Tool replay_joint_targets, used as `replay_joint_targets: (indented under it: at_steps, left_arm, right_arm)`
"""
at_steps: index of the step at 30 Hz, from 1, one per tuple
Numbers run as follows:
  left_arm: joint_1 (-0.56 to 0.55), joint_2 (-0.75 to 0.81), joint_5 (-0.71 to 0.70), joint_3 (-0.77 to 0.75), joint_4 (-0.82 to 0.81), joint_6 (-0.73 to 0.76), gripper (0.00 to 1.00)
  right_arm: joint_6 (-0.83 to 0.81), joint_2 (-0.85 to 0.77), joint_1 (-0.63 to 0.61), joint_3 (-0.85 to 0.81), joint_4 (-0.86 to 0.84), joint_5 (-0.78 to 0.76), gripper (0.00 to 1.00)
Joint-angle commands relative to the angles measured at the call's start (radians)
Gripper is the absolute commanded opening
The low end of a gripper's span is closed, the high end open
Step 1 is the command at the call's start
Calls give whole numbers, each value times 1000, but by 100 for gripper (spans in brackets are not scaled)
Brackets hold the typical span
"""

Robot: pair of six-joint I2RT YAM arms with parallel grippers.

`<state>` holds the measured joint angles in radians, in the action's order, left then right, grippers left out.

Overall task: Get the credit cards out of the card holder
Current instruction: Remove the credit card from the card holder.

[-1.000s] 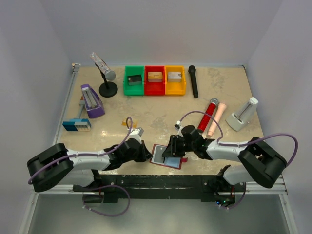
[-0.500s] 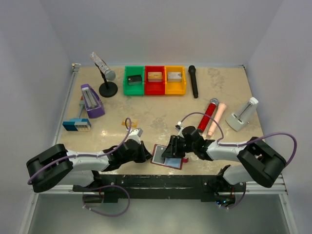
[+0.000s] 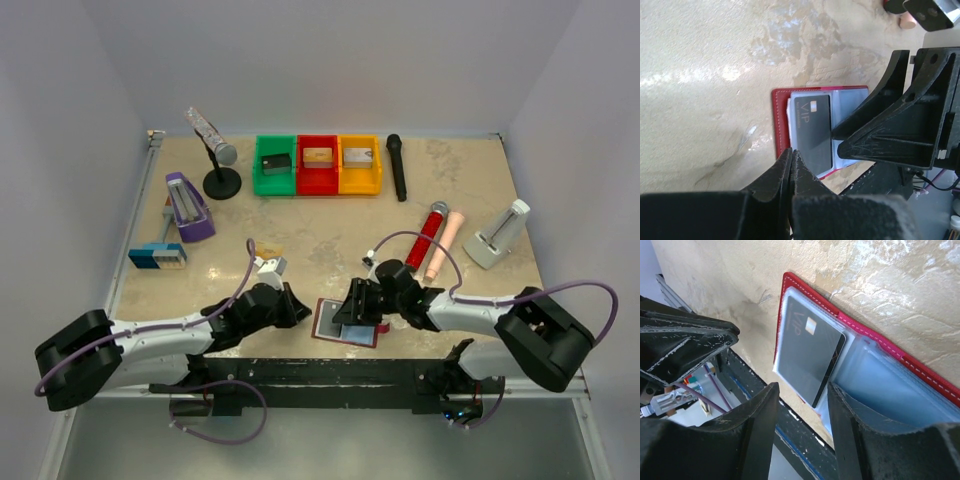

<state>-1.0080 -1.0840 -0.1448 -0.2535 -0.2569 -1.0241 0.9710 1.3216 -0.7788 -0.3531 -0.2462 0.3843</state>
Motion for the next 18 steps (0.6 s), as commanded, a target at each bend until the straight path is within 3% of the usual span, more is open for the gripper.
replay_joint_targets:
  at_steps: [1, 9, 18]
  left_arm:
    - [0, -30, 11, -58, -74, 42, 0]
    - [-1, -165, 105, -98, -182, 41, 0]
    - [-1, -231, 116, -76, -202, 21, 0]
  right_arm:
    - [-18, -59, 1, -7, 77, -30, 49]
    - [-22, -62, 0, -12, 90, -25, 50]
    - [-20, -44, 0, -9, 74, -18, 50]
